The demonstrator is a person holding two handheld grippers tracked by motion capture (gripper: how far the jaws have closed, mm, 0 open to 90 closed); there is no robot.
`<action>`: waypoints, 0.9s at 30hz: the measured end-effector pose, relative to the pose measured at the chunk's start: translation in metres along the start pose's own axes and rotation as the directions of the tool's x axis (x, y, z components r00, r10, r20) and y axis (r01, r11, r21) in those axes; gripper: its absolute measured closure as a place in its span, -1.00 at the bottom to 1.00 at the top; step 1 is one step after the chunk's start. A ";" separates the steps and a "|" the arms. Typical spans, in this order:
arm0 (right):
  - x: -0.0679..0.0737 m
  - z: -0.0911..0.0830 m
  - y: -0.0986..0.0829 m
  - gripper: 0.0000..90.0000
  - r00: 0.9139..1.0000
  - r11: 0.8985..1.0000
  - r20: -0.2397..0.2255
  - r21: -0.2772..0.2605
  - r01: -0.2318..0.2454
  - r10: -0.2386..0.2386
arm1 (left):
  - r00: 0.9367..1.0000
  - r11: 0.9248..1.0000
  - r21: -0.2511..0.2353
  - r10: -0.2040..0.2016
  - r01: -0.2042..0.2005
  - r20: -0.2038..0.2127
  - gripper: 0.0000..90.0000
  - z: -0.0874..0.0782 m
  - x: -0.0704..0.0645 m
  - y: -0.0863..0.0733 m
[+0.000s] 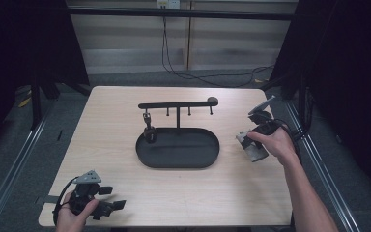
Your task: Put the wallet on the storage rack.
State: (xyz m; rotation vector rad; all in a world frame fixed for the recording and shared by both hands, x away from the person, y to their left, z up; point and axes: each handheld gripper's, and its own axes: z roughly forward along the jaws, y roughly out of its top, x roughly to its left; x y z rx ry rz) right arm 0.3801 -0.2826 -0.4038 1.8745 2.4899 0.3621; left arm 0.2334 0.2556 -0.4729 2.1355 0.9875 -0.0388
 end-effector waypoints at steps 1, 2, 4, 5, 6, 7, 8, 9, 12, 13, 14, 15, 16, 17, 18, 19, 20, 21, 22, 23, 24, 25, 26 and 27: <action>0.000 -0.001 0.000 -0.25 1.000 1.000 0.005 0.000 0.002 -0.002 | 1.000 1.000 0.000 -0.001 0.001 0.000 -0.55 0.000 0.000 0.000; 0.001 -0.003 0.000 -0.25 1.000 1.000 0.011 -0.007 0.003 -0.003 | 1.000 1.000 -0.003 -0.004 0.004 0.001 -0.55 0.000 0.000 0.000; 0.003 -0.008 0.002 -0.25 1.000 1.000 0.010 -0.016 0.006 -0.006 | 1.000 1.000 -0.012 -0.001 0.001 -0.006 -0.55 -0.001 0.000 0.000; 0.004 -0.009 0.002 -0.25 1.000 1.000 0.007 -0.021 0.008 -0.008 | 1.000 1.000 -0.015 0.002 -0.002 0.001 -0.55 -0.002 0.000 0.000; 0.005 -0.012 0.003 -0.25 1.000 1.000 0.005 -0.027 0.012 -0.012 | 1.000 1.000 -0.021 0.001 -0.001 0.001 -0.55 -0.003 0.000 0.000; 0.007 -0.014 0.005 -0.25 1.000 0.999 0.004 -0.033 0.013 -0.012 | 1.000 1.000 -0.025 0.001 -0.001 -0.005 -0.55 -0.003 0.000 0.000; 0.008 -0.016 0.006 -0.25 1.000 0.999 -0.002 -0.035 0.015 -0.015 | 1.000 1.000 -0.027 0.001 -0.001 -0.004 -0.55 -0.003 0.000 -0.001; 0.009 -0.017 0.006 -0.25 1.000 0.999 -0.002 -0.038 0.017 -0.017 | 1.000 1.000 -0.025 0.003 -0.003 0.000 -0.55 -0.004 0.000 0.000; 0.014 -0.020 0.010 -0.25 1.000 0.999 -0.002 -0.047 0.027 -0.027 | 1.000 0.999 -0.037 0.004 -0.005 -0.008 -0.55 -0.005 0.000 0.000; 0.017 -0.021 0.011 -0.25 1.000 0.998 -0.002 -0.049 0.027 -0.027 | 1.000 0.999 -0.046 0.010 -0.010 -0.006 -0.55 -0.005 -0.001 0.000; 0.019 -0.022 0.012 -0.25 1.000 0.998 -0.002 -0.054 0.031 -0.031 | 1.000 0.998 -0.053 0.017 -0.018 -0.009 -0.55 -0.007 -0.001 0.000; 0.021 -0.023 0.013 -0.25 0.999 0.997 -0.008 -0.065 0.036 -0.037 | 1.000 0.998 -0.056 0.024 -0.025 -0.016 -0.55 -0.007 -0.002 0.000; 0.024 -0.024 0.014 -0.25 0.999 0.997 -0.019 -0.072 0.032 -0.033 | 1.000 0.998 -0.058 0.021 -0.022 -0.017 -0.55 -0.008 -0.002 0.000; 0.027 -0.025 0.015 -0.25 0.999 0.996 -0.029 -0.077 0.035 -0.037 | 1.000 0.998 -0.058 0.019 -0.019 -0.010 -0.55 -0.008 -0.001 0.000; 0.028 -0.025 0.016 -0.25 0.999 0.996 -0.040 -0.084 0.034 -0.037 | 1.000 0.998 -0.061 0.017 -0.017 -0.011 -0.55 -0.008 -0.001 0.000; 0.030 -0.025 0.017 -0.25 0.998 0.996 -0.046 -0.088 0.028 -0.032 | 1.000 0.998 -0.063 0.017 -0.018 -0.014 -0.55 -0.008 -0.001 0.000; 0.031 -0.024 0.017 -0.25 0.998 0.996 -0.053 -0.090 0.027 -0.032 | 1.000 0.998 -0.067 0.015 -0.016 -0.010 -0.55 -0.008 -0.001 0.000; 0.033 -0.023 0.019 -0.25 0.998 0.995 -0.059 -0.093 0.026 -0.031 | 1.000 0.997 -0.069 0.016 -0.017 -0.009 -0.55 -0.008 -0.002 0.000; 0.034 -0.022 0.019 -0.25 0.997 0.995 -0.064 -0.092 0.027 -0.033 | 1.000 0.997 -0.068 0.020 -0.021 -0.011 -0.55 -0.008 -0.002 0.000; 0.036 -0.022 0.020 -0.25 0.997 0.995 -0.075 -0.095 0.027 -0.034 | 1.000 0.998 -0.065 0.022 -0.023 -0.010 -0.55 -0.008 -0.001 0.000; 0.038 -0.021 0.021 -0.25 0.997 0.995 -0.076 -0.096 0.026 -0.034 | 1.000 0.998 -0.066 0.020 -0.021 -0.010 -0.55 -0.008 -0.001 0.000; 0.039 -0.020 0.022 -0.25 0.996 0.995 -0.086 -0.098 0.030 -0.038 | 1.000 0.998 -0.065 0.020 -0.021 -0.009 -0.55 -0.008 -0.001 0.000; 0.041 -0.020 0.024 -0.25 0.995 0.994 -0.097 -0.102 0.027 -0.037 | 1.000 0.998 -0.066 0.021 -0.021 -0.011 -0.55 -0.008 -0.001 0.000; 0.042 -0.019 0.024 -0.25 0.994 0.994 -0.104 -0.105 0.027 -0.038 | 1.000 0.998 -0.064 0.022 -0.022 -0.007 -0.55 -0.008 -0.001 0.000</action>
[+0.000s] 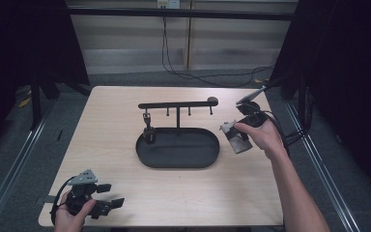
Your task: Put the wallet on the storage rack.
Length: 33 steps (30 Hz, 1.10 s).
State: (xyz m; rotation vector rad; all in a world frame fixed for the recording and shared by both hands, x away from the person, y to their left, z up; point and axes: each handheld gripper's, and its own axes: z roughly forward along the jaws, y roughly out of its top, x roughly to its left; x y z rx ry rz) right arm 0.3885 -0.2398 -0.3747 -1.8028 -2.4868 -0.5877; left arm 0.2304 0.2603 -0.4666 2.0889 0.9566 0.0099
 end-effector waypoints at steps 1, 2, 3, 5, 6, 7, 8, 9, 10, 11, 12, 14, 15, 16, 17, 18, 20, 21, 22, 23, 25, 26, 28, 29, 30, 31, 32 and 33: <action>0.002 0.001 0.001 -0.25 1.000 1.000 -0.003 -0.002 0.000 0.000 | 1.000 1.000 -0.004 -0.004 0.004 -0.001 -0.55 0.000 0.000 0.000; 0.003 0.002 0.002 -0.25 1.000 1.000 -0.011 -0.008 0.000 0.000 | 1.000 1.000 -0.002 -0.002 0.002 -0.002 -0.55 0.000 0.000 0.000; 0.005 0.002 0.003 -0.25 1.000 1.000 -0.018 -0.009 0.001 -0.001 | 1.000 1.000 -0.004 -0.004 0.004 -0.004 -0.55 0.000 0.000 0.000; 0.008 0.003 0.005 -0.25 1.000 1.000 -0.026 -0.013 -0.001 0.001 | 1.000 1.000 -0.006 -0.004 0.004 -0.007 -0.55 0.000 0.000 0.000; 0.009 0.004 0.006 -0.25 1.000 1.000 -0.029 -0.016 0.004 -0.005 | 1.000 1.000 -0.012 -0.001 0.001 -0.015 -0.55 -0.001 0.000 0.000; 0.010 0.004 0.006 -0.25 0.999 1.000 -0.034 -0.020 -0.001 0.000 | 1.000 1.000 -0.015 -0.002 0.002 -0.017 -0.55 -0.002 0.000 0.000; 0.011 0.005 0.007 -0.25 0.999 1.000 -0.039 -0.022 0.000 -0.001 | 1.000 1.000 -0.014 -0.002 0.002 -0.015 -0.55 -0.002 0.001 0.000; 0.012 0.005 0.007 -0.25 0.999 1.000 -0.042 -0.025 -0.003 0.002 | 1.000 1.000 -0.015 -0.005 0.004 -0.020 -0.55 -0.003 0.001 -0.001; 0.013 0.006 0.008 -0.25 0.999 1.000 -0.046 -0.029 -0.006 0.004 | 1.000 1.000 -0.015 -0.009 0.009 -0.019 -0.55 -0.003 0.002 -0.001; 0.014 0.007 0.009 -0.25 0.999 1.000 -0.049 -0.029 -0.008 0.007 | 1.000 1.000 -0.020 -0.011 0.011 -0.022 -0.55 -0.003 0.002 -0.001; 0.015 0.008 0.010 -0.25 0.998 0.999 -0.055 -0.032 -0.011 0.009 | 1.000 1.000 -0.022 -0.013 0.012 -0.020 -0.55 -0.003 0.001 -0.001; 0.017 0.010 0.011 -0.25 0.998 0.999 -0.067 -0.035 -0.008 0.006 | 1.000 1.000 -0.024 -0.011 0.010 -0.018 -0.55 -0.003 0.001 -0.001; 0.018 0.011 0.012 -0.25 0.998 0.999 -0.067 -0.035 -0.006 0.004 | 1.000 1.000 -0.022 -0.010 0.009 -0.015 -0.55 -0.003 0.001 -0.001; 0.019 0.012 0.012 -0.25 0.998 0.999 -0.069 -0.036 -0.004 0.002 | 1.000 1.000 -0.024 -0.008 0.007 -0.019 -0.55 -0.003 0.001 0.000; 0.020 0.013 0.013 -0.25 0.998 0.999 -0.070 -0.040 -0.006 0.003 | 1.000 1.000 -0.027 -0.008 0.007 -0.019 -0.55 -0.003 0.001 0.000; 0.021 0.014 0.013 -0.25 0.997 0.999 -0.076 -0.044 -0.011 0.007 | 1.000 1.000 -0.026 -0.005 0.004 -0.020 -0.55 -0.003 0.001 0.000; 0.022 0.016 0.013 -0.25 0.996 0.999 -0.091 -0.049 -0.017 0.013 | 1.000 1.000 -0.018 -0.003 0.003 -0.012 -0.55 -0.003 0.002 0.000; 0.023 0.019 0.014 -0.25 0.995 0.999 -0.096 -0.051 -0.017 0.012 | 1.000 1.000 -0.014 -0.003 0.003 -0.009 -0.55 -0.002 0.002 0.000; 0.024 0.021 0.014 -0.25 0.995 0.999 -0.097 -0.052 -0.016 0.011 | 1.000 1.000 -0.010 -0.001 0.001 -0.007 -0.55 -0.002 0.001 0.000; 0.025 0.023 0.014 -0.25 0.995 0.998 -0.100 -0.053 -0.019 0.014 | 1.000 1.000 -0.011 0.002 -0.002 -0.008 -0.55 -0.002 0.001 0.000; 0.026 0.028 0.015 -0.25 0.993 0.999 -0.117 -0.046 -0.026 0.020 | 1.000 1.000 -0.009 0.008 -0.008 -0.006 -0.55 -0.002 0.001 0.000; 0.026 0.030 0.015 -0.25 0.993 0.999 -0.118 -0.048 -0.025 0.020 | 1.000 1.000 -0.005 0.010 -0.010 -0.002 -0.55 -0.002 0.001 0.000; 0.026 0.035 0.014 -0.25 0.993 0.998 -0.120 -0.050 -0.030 0.023 | 1.000 1.000 -0.005 0.008 -0.008 -0.004 -0.55 -0.001 0.001 0.000; 0.026 0.038 0.014 -0.25 0.990 0.998 -0.134 -0.056 -0.043 0.035 | 1.000 1.000 -0.001 0.003 -0.003 -0.011 -0.55 -0.001 0.001 0.000; 0.025 0.040 0.014 -0.25 0.990 0.997 -0.138 -0.062 -0.047 0.038 | 1.000 1.000 0.004 0.005 -0.005 -0.015 -0.55 0.000 0.001 0.000; 0.025 0.042 0.014 -0.25 0.989 0.997 -0.140 -0.063 -0.048 0.039 | 1.000 1.000 0.005 0.005 -0.005 -0.012 -0.55 0.000 0.001 0.000; 0.025 0.044 0.014 -0.25 0.989 0.997 -0.143 -0.059 -0.050 0.041 | 1.000 1.000 0.006 0.005 -0.005 -0.011 -0.55 -0.001 0.001 0.000; 0.026 0.047 0.014 -0.25 0.988 0.997 -0.149 -0.058 -0.045 0.036 | 1.000 1.000 0.006 0.004 -0.004 -0.012 -0.55 -0.001 0.001 0.000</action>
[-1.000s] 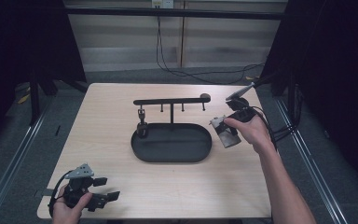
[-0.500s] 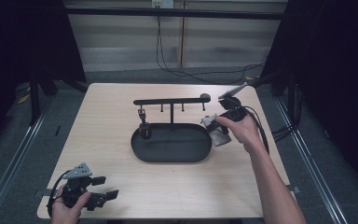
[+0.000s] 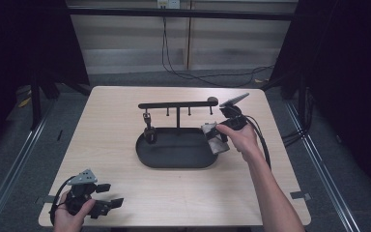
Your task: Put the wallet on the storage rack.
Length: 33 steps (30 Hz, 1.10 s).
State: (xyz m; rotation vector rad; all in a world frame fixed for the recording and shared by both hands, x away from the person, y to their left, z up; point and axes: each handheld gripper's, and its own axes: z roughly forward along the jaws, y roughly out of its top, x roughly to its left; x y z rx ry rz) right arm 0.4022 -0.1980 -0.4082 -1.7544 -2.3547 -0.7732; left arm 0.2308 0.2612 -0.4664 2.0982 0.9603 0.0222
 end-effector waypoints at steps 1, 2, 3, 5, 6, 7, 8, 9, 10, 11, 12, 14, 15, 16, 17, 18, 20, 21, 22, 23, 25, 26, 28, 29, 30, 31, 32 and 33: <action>0.000 0.002 0.000 -0.25 1.000 1.000 -0.004 0.004 0.001 -0.001 | 1.000 1.000 0.000 0.001 -0.001 0.001 -0.54 0.000 0.000 0.000; 0.000 0.004 -0.001 -0.25 1.000 1.000 -0.009 -0.003 0.008 -0.008 | 1.000 1.000 0.003 0.001 -0.001 0.001 -0.54 0.000 0.000 0.000; 0.000 0.006 -0.001 -0.25 1.000 1.000 -0.016 -0.007 0.004 -0.004 | 1.000 1.000 0.005 0.000 0.000 0.001 -0.54 0.001 0.000 0.000; -0.001 0.011 -0.002 -0.25 1.000 1.000 -0.017 -0.004 0.007 -0.007 | 1.000 1.000 0.008 0.000 0.000 0.006 -0.54 0.001 0.000 0.000; -0.001 0.014 -0.002 -0.25 1.000 1.000 -0.013 -0.003 0.004 -0.004 | 1.000 1.000 0.007 0.000 0.000 0.007 -0.54 0.001 0.000 0.000; -0.001 0.016 -0.003 -0.26 1.000 1.000 -0.014 -0.003 0.004 -0.004 | 1.000 1.000 0.004 0.000 0.000 0.005 -0.54 0.001 0.000 0.000; -0.002 0.018 -0.003 -0.26 1.000 1.000 -0.017 -0.003 -0.004 0.004 | 1.000 1.000 0.007 0.000 0.000 0.008 -0.54 0.001 0.000 0.000; -0.003 0.020 -0.004 -0.25 1.000 1.000 -0.023 -0.005 -0.005 0.005 | 1.000 1.000 0.009 0.002 -0.002 0.008 -0.54 0.001 0.001 0.000; -0.003 0.022 -0.004 -0.26 1.000 1.000 -0.026 -0.005 -0.017 0.017 | 1.000 1.000 0.009 0.002 -0.003 0.008 -0.54 0.001 0.001 0.000; -0.004 0.025 -0.005 -0.26 0.999 1.000 -0.026 -0.014 -0.019 0.019 | 1.000 1.000 0.010 0.002 -0.002 0.010 -0.54 0.001 0.000 0.000; -0.004 0.026 -0.005 -0.26 0.999 1.000 -0.026 -0.011 -0.028 0.028 | 1.000 1.000 0.010 0.002 -0.002 0.009 -0.54 0.001 0.000 0.000; -0.005 0.030 -0.006 -0.26 0.999 0.999 -0.030 -0.026 -0.040 0.040 | 1.000 1.000 0.010 0.002 -0.002 0.010 -0.54 0.001 0.000 0.000; -0.006 0.031 -0.006 -0.26 0.999 0.998 -0.028 -0.033 -0.047 0.046 | 1.000 1.000 0.009 0.001 -0.001 0.007 -0.54 0.001 0.000 0.000; -0.006 0.032 -0.006 -0.26 0.998 0.998 -0.032 -0.037 -0.054 0.053 | 1.000 1.000 0.010 0.001 -0.002 0.006 -0.54 0.001 0.000 0.000; -0.006 0.034 -0.006 -0.26 0.998 0.998 -0.035 -0.041 -0.055 0.053 | 1.000 1.000 0.013 0.003 -0.003 0.006 -0.54 0.001 0.001 0.000; -0.004 0.034 -0.005 -0.26 0.998 0.997 -0.029 -0.043 -0.060 0.058 | 1.000 1.000 0.012 0.004 -0.004 0.004 -0.54 0.001 0.000 0.000; -0.004 0.036 -0.005 -0.26 0.998 0.997 -0.032 -0.048 -0.059 0.057 | 1.000 1.000 0.011 0.000 0.000 0.003 -0.54 0.002 0.000 0.000; -0.003 0.036 -0.005 -0.26 0.997 0.997 -0.036 -0.052 -0.063 0.061 | 1.000 1.000 0.014 0.001 -0.002 0.006 -0.54 0.002 0.000 0.000; -0.003 0.037 -0.004 -0.26 0.997 0.996 -0.035 -0.052 -0.069 0.067 | 1.000 1.000 0.018 0.004 -0.004 0.007 -0.54 0.002 0.000 0.000; -0.003 0.038 -0.004 -0.26 0.997 0.996 -0.033 -0.057 -0.071 0.069 | 1.000 1.000 0.018 0.003 -0.003 0.007 -0.54 0.002 0.000 0.000; -0.003 0.040 -0.004 -0.26 0.997 0.995 -0.041 -0.066 -0.070 0.068 | 1.000 1.000 0.018 0.003 -0.004 0.008 -0.54 0.002 0.000 0.000; -0.003 0.042 -0.004 -0.26 0.997 0.996 -0.039 -0.062 -0.065 0.062 | 1.000 1.000 0.019 0.003 -0.003 0.008 -0.54 0.002 0.000 0.000; -0.003 0.044 -0.004 -0.26 0.997 0.995 -0.040 -0.062 -0.073 0.070 | 1.000 1.000 0.018 0.004 -0.004 0.006 -0.54 0.002 0.000 0.000; -0.003 0.046 -0.004 -0.26 0.997 0.996 -0.035 -0.062 -0.070 0.068 | 1.000 1.000 0.018 0.002 -0.003 0.008 -0.54 0.002 0.000 -0.001; -0.003 0.049 -0.004 -0.26 0.997 0.995 -0.036 -0.064 -0.070 0.068 | 1.000 1.000 0.020 0.002 -0.002 0.008 -0.54 0.002 0.000 -0.001; -0.002 0.051 -0.004 -0.26 0.997 0.996 -0.026 -0.059 -0.068 0.066 | 1.000 1.000 0.020 0.000 0.000 0.005 -0.54 0.002 0.000 -0.001; -0.002 0.054 -0.004 -0.26 0.998 0.996 -0.017 -0.049 -0.069 0.068 | 1.000 1.000 0.020 -0.001 0.001 0.004 -0.54 0.002 0.000 -0.001; -0.002 0.056 -0.004 -0.26 0.998 0.997 -0.012 -0.041 -0.070 0.070 | 1.000 1.000 0.019 -0.004 0.004 0.008 -0.54 0.002 0.000 -0.001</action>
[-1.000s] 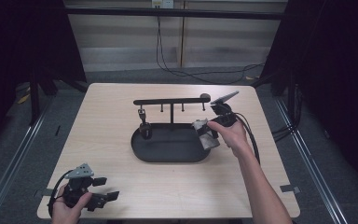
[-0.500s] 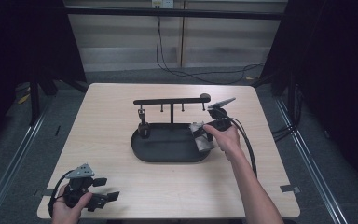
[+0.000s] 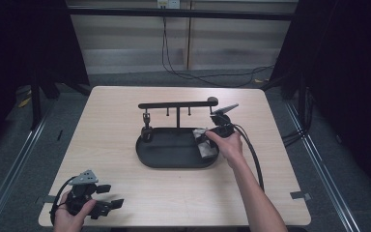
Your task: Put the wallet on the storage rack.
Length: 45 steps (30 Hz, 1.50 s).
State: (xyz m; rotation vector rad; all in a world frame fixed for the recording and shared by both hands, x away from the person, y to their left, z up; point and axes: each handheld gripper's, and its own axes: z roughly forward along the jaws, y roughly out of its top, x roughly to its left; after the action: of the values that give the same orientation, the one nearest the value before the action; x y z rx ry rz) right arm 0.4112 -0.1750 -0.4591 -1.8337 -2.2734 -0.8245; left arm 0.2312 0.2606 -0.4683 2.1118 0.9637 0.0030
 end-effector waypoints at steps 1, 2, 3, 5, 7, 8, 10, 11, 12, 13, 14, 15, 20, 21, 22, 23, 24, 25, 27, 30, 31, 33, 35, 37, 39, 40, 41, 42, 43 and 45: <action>0.000 0.001 0.000 -0.26 1.000 1.000 -0.001 0.004 -0.008 0.008 | 1.000 1.000 0.002 0.000 0.000 0.000 -0.54 0.000 0.000 0.000; -0.001 0.004 -0.001 -0.26 1.000 1.000 -0.006 0.006 -0.013 0.013 | 1.000 1.000 0.002 -0.001 0.001 0.000 -0.54 0.000 0.000 0.000; -0.001 0.004 -0.002 -0.26 1.000 1.000 -0.007 0.006 -0.017 0.017 | 1.000 1.000 0.002 0.000 0.000 0.000 -0.54 0.000 0.000 0.000; -0.003 0.006 -0.003 -0.27 1.000 1.000 -0.008 0.003 -0.011 0.011 | 1.000 1.000 0.004 0.003 -0.003 -0.005 -0.54 0.001 0.000 0.000; -0.004 0.008 -0.003 -0.28 1.000 1.000 -0.014 0.011 -0.015 0.015 | 1.000 1.000 0.002 0.000 0.000 -0.005 -0.54 0.001 0.000 0.000; -0.004 0.008 -0.004 -0.28 1.000 1.000 -0.013 0.013 -0.012 0.012 | 1.000 1.000 0.001 -0.002 0.002 -0.004 -0.54 0.001 0.000 0.000; -0.003 0.009 -0.003 -0.30 1.000 1.000 -0.007 0.015 -0.007 0.007 | 1.000 1.000 -0.001 -0.008 0.008 -0.002 -0.54 0.000 0.001 0.000; -0.002 0.009 -0.003 -0.31 1.000 1.000 -0.002 0.017 -0.004 0.005 | 1.000 1.000 -0.001 -0.010 0.010 -0.004 -0.54 0.000 0.001 0.000; -0.002 0.010 -0.003 -0.32 1.000 1.000 -0.003 0.016 -0.003 0.003 | 1.000 1.000 -0.004 -0.011 0.011 -0.004 -0.54 0.000 0.001 0.000; -0.002 0.010 -0.003 -0.32 1.000 1.000 -0.002 0.018 -0.002 0.002 | 1.000 1.000 -0.003 -0.011 0.011 -0.003 -0.54 0.000 0.001 0.000; -0.002 0.011 -0.003 -0.33 1.000 1.000 0.002 0.017 -0.002 0.002 | 1.000 1.000 -0.004 -0.009 0.009 -0.001 -0.54 0.000 0.001 0.000; -0.002 0.011 -0.003 -0.34 1.000 1.000 0.008 0.018 0.001 -0.001 | 1.000 1.000 -0.001 -0.008 0.008 0.001 -0.54 0.000 0.001 0.000; 0.000 0.007 -0.003 -0.43 1.000 1.000 0.001 -0.007 -0.005 0.005 | 1.000 1.000 -0.004 -0.006 0.006 0.011 -0.54 0.001 0.000 0.000; 0.000 0.006 -0.002 -0.45 1.000 1.000 0.007 -0.009 -0.004 0.005 | 1.000 1.000 -0.004 -0.005 0.005 0.011 -0.54 0.001 0.000 0.001; 0.000 0.004 -0.002 -0.45 1.000 1.000 0.005 -0.012 -0.007 0.007 | 1.000 1.000 -0.008 -0.005 0.005 0.006 -0.54 0.001 0.000 0.001; -0.001 0.003 -0.003 -0.45 1.000 1.000 -0.001 -0.018 -0.006 0.006 | 1.000 1.000 -0.012 -0.002 0.002 0.005 -0.54 0.000 0.000 0.000; -0.001 0.001 -0.003 -0.46 1.000 1.000 -0.007 -0.025 -0.007 0.007 | 1.000 1.000 -0.016 -0.009 0.009 0.005 -0.54 0.000 0.000 0.000; -0.001 -0.001 -0.003 -0.48 1.000 0.999 -0.006 -0.033 -0.008 0.008 | 1.000 0.999 -0.030 -0.026 0.026 -0.001 -0.53 0.000 0.000 0.000; -0.002 -0.006 -0.004 -0.48 1.000 0.997 -0.004 -0.079 0.012 -0.012 | 0.999 0.998 -0.040 -0.045 0.045 0.001 -0.53 -0.001 0.002 0.000; -0.003 -0.015 -0.006 -0.49 1.000 0.993 -0.015 -0.115 0.017 -0.019 | 0.999 0.997 -0.052 -0.050 0.049 -0.003 -0.53 -0.002 0.004 0.000; -0.003 -0.017 -0.006 -0.49 1.000 0.992 -0.013 -0.122 0.025 -0.027 | 0.999 0.997 -0.057 -0.048 0.048 -0.005 -0.53 -0.002 0.004 0.000; -0.004 -0.022 -0.008 -0.49 0.999 0.990 -0.015 -0.135 0.031 -0.033 | 0.999 0.997 -0.061 -0.050 0.049 -0.009 -0.53 -0.002 0.003 0.000; -0.005 -0.026 -0.009 -0.46 0.999 0.988 -0.012 -0.152 0.037 -0.039 | 0.999 0.997 -0.058 -0.053 0.053 -0.008 -0.53 0.000 0.003 0.001; -0.006 -0.030 -0.012 -0.43 0.998 0.985 -0.012 -0.160 0.060 -0.063 | 0.999 0.997 -0.049 -0.055 0.054 -0.004 -0.53 0.002 0.003 0.003; -0.007 -0.033 -0.016 -0.39 0.997 0.981 -0.005 -0.179 0.071 -0.073 | 0.999 0.998 -0.044 -0.048 0.048 0.005 -0.53 0.005 0.001 0.006; -0.009 -0.035 -0.018 -0.38 0.997 0.979 -0.001 -0.190 0.075 -0.076 | 0.999 0.998 -0.037 -0.044 0.044 0.009 -0.53 0.006 0.001 0.007; -0.010 -0.035 -0.020 -0.38 0.997 0.978 0.002 -0.196 0.075 -0.076 | 0.999 0.998 -0.032 -0.044 0.045 0.020 -0.53 0.009 0.001 0.008; -0.013 -0.036 -0.024 -0.37 0.997 0.978 0.008 -0.195 0.079 -0.079 | 0.999 0.999 -0.028 -0.041 0.042 0.023 -0.53 0.010 0.001 0.009; -0.015 -0.037 -0.026 -0.36 0.997 0.978 0.008 -0.193 0.080 -0.080 | 0.999 0.999 -0.026 -0.038 0.038 0.018 -0.53 0.011 0.000 0.009; -0.020 -0.039 -0.031 -0.35 0.997 0.974 0.013 -0.210 0.081 -0.080 | 0.999 0.999 -0.027 -0.040 0.040 0.021 -0.53 0.012 0.000 0.010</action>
State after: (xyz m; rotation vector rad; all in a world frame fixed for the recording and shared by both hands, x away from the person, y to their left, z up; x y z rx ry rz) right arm 0.3778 -0.2150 -0.4449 -1.8355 -2.3573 -1.1139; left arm 0.2407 0.2486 -0.4699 2.0632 0.9883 -0.0249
